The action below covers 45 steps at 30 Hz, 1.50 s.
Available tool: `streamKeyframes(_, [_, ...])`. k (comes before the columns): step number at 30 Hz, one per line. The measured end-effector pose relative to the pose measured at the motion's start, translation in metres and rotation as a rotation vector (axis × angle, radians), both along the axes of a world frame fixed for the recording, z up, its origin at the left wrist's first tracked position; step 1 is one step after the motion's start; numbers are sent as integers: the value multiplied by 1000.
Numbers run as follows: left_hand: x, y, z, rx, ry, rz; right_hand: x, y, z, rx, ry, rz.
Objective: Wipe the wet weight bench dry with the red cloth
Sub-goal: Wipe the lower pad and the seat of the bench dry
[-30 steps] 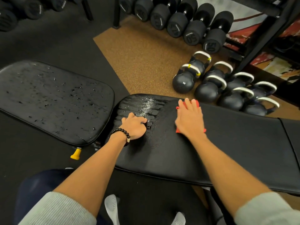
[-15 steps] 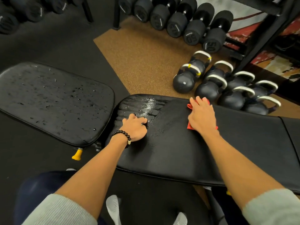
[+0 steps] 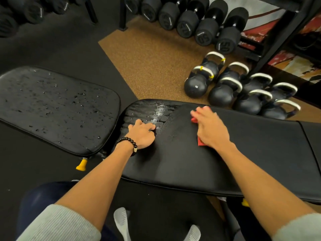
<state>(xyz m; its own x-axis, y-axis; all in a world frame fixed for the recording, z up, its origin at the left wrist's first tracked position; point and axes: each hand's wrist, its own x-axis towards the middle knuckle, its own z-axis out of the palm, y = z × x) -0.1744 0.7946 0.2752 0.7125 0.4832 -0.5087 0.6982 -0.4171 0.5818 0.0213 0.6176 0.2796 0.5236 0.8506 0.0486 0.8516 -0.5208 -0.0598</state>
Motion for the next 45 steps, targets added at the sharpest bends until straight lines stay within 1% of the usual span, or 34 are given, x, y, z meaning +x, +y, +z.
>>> streamKeyframes(2, [-1,-1,0,14,-7,-7,5,17,-3,-53,-10,-221])
streamKeyframes(3, [-1,-1,-1,22,-14,-15,-6,27,-8,-51,-25,-263])
streamKeyframes(4, [0,-2,-2,31,-23,-25,-22,36,-15,-31,-50,-259])
streamKeyframes(6, [0,-2,-7,74,-58,-34,-67,46,-31,22,-53,-109])
streamKeyframes(9, [-4,-1,-15,149,-127,35,-131,26,-45,-46,123,266])
streamKeyframes(11, [-12,-4,-16,209,-160,66,-135,-2,-36,-63,209,505])
streamKeyframes(12, [-17,-8,-16,235,-174,73,-127,-13,-29,-45,219,576])
streamKeyframes(13, [-23,-12,-17,249,-185,70,-114,-20,-25,-5,206,589])
streamKeyframes(14, [-30,-17,-16,258,-181,57,-97,-22,-22,50,163,536])
streamKeyframes(15, [-37,-23,-17,264,-177,33,-79,-21,-20,85,126,412])
streamKeyframes(17, [-50,-37,-16,278,-137,-52,-59,-11,-19,56,129,76])
streamKeyframes(18, [-56,-44,-14,288,-101,-102,-62,-2,-21,32,138,-62])
streamKeyframes(19, [-61,-50,-13,294,-90,-140,-73,7,-25,20,129,-136])
streamKeyframes(20, [-67,-56,-9,292,-73,-159,-91,12,-29,15,115,-134])
streamKeyframes(22, [-79,-58,-8,288,-88,-128,-132,17,-37,52,150,28])
streamKeyframes(23, [-84,-56,-8,278,-111,-89,-150,16,-40,93,245,117])
streamKeyframes(24, [-90,-53,-8,250,-114,-33,-162,14,-38,144,393,161])
streamKeyframes(25, [-95,-49,-9,211,-143,40,-168,14,-33,217,556,140])
streamKeyframes(26, [-99,-47,-6,133,-179,129,-170,15,-23,322,703,62])
streamKeyframes(27, [-103,-45,-1,10,-232,226,-169,14,-12,443,859,-59])
streamKeyframes(29, [-108,-47,14,-366,-357,382,-169,14,10,620,1267,-271])
streamKeyframes(30, [-109,-49,24,-541,-394,421,-169,15,20,678,1459,-340])
streamKeyframes(31, [-109,-51,33,-660,-425,434,-171,16,26,720,1605,-403])
streamKeyframes(32, [-108,-52,40,-711,-456,437,-173,17,33,772,1707,-461])
streamKeyframes(33, [-106,-54,46,-714,-488,450,-176,18,39,820,1782,-508])
streamKeyframes(34, [-105,-53,51,-687,-519,476,-179,19,46,852,1867,-538])
streamKeyframes(35, [-103,-52,56,-661,-550,503,-181,18,53,851,1902,-535])
streamKeyframes(36, [-100,-51,59,-653,-577,520,-182,16,60,816,1885,-505])
streamKeyframes(37, [-99,-50,62,-663,-607,522,-181,14,66,764,1803,-440])
streamKeyframes(39, [-97,-48,70,-675,-680,487,-179,13,76,724,1576,-330])
streamKeyframes(41, [-98,-47,71,-711,-733,462,-174,17,82,771,1379,-288])
streamKeyframes(42, [-98,-46,69,-745,-717,430,-172,20,86,794,1329,-281])
streamKeyframes(43, [-100,-47,65,-764,-661,361,-169,23,87,815,1313,-283])
streamKeyframes(45, [-105,-52,56,-740,-501,178,-162,26,90,868,1291,-307])
